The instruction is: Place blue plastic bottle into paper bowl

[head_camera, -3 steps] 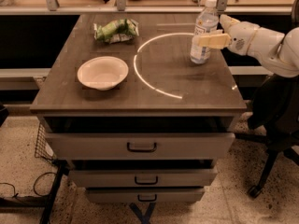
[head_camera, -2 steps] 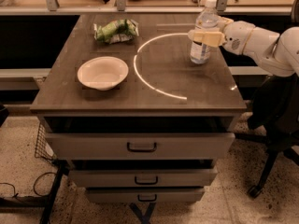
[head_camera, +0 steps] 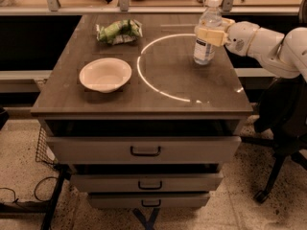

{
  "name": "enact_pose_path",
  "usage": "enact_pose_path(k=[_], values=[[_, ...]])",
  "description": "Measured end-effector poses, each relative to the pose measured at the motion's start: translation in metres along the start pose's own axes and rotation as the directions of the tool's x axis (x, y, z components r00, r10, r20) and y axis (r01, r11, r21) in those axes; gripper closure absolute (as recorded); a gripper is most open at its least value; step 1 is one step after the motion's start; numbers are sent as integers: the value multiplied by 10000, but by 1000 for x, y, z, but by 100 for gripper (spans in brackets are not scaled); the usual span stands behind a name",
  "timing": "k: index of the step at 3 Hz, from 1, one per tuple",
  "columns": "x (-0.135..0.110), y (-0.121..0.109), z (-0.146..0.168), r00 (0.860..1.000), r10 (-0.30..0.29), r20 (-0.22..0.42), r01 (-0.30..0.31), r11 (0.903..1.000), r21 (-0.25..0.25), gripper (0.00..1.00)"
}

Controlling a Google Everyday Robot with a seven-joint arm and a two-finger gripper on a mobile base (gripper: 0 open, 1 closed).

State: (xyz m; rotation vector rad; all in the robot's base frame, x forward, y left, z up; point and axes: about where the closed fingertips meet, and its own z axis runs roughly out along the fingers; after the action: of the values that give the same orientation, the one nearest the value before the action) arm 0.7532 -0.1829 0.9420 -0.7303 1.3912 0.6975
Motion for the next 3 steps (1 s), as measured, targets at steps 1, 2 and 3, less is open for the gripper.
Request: enact_pose_path(k=[1,2,3], values=[[0,2,3,10000,7,6,-7,10000,-48,93],[-4,2,6,10000,37,27,-37,10000,-65,100],[-20,-3,8,9998,155,101,-155,9999,22,100]])
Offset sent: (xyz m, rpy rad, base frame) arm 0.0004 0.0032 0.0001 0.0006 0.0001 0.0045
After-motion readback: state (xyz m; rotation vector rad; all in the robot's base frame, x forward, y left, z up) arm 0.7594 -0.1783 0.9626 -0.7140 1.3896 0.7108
